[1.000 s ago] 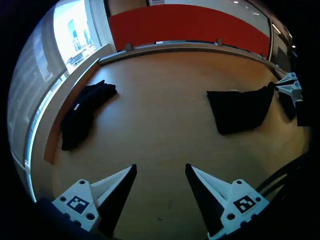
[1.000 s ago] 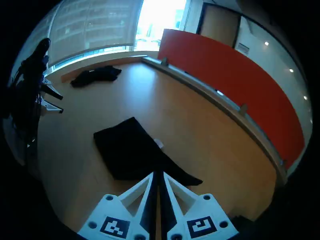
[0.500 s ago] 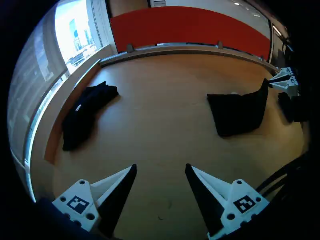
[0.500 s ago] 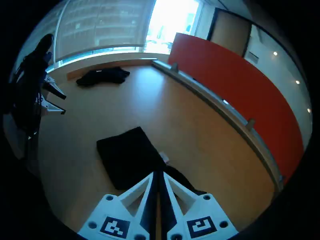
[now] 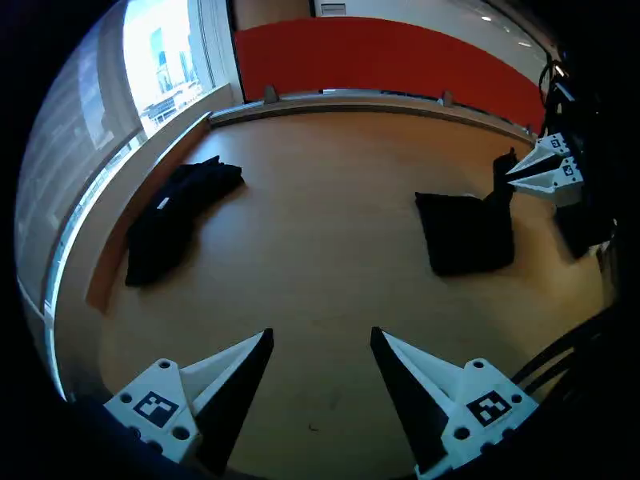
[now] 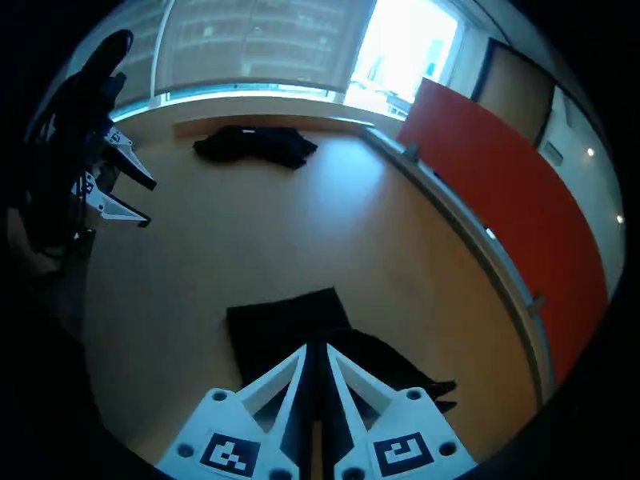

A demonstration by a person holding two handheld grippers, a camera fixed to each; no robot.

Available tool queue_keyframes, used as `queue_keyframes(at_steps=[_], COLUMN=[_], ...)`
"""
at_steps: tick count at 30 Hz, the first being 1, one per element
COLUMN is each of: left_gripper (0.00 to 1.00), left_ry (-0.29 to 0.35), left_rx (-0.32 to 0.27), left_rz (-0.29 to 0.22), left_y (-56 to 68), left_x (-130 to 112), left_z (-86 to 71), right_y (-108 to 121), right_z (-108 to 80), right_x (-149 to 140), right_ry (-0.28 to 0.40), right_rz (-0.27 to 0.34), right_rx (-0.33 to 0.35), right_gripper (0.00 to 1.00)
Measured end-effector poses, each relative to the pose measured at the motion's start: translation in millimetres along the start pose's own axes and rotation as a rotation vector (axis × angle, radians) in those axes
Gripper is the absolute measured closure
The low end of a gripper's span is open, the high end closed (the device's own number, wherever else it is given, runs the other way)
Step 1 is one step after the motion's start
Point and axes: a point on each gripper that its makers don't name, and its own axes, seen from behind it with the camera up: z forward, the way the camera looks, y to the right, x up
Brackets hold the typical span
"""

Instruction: Fold towel

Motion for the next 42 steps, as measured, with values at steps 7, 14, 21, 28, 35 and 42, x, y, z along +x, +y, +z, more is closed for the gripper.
queue_keyframes(at_steps=[7,14,21,28,35,42], left_gripper=[0.1,0.1,0.1,0.1,0.1,0.1], left_ry=[-0.007,-0.015,-0.018,-0.018,-0.019,-0.016], left_rx=[-0.003,0.001,0.002,0.001,-0.001,0.001], left_rz=[-0.023,-0.036,-0.041,-0.034,-0.031,-0.026], left_y=[1.8,0.3,-1.2,-1.3,0.7,2.0], left_x=[-8,-14,-15,-14,-13,-9], left_z=[-2.3,-1.8,-1.0,0.3,1.6,2.9], right_y=[-41,-70,-71,-67,-63,-59], right_z=[35.4,68.7,73.1,68.9,63.6,54.7], right_x=[5,-17,-22,-21,-24,-32], right_ry=[-0.017,-0.068,-0.075,-0.07,-0.069,-0.07], right_rz=[-0.016,0.002,0.037,0.044,0.044,0.07], right_rx=[0.081,0.135,0.143,0.139,0.128,0.108], right_gripper=[0.97,0.97,0.96,0.68,0.38,0.38])
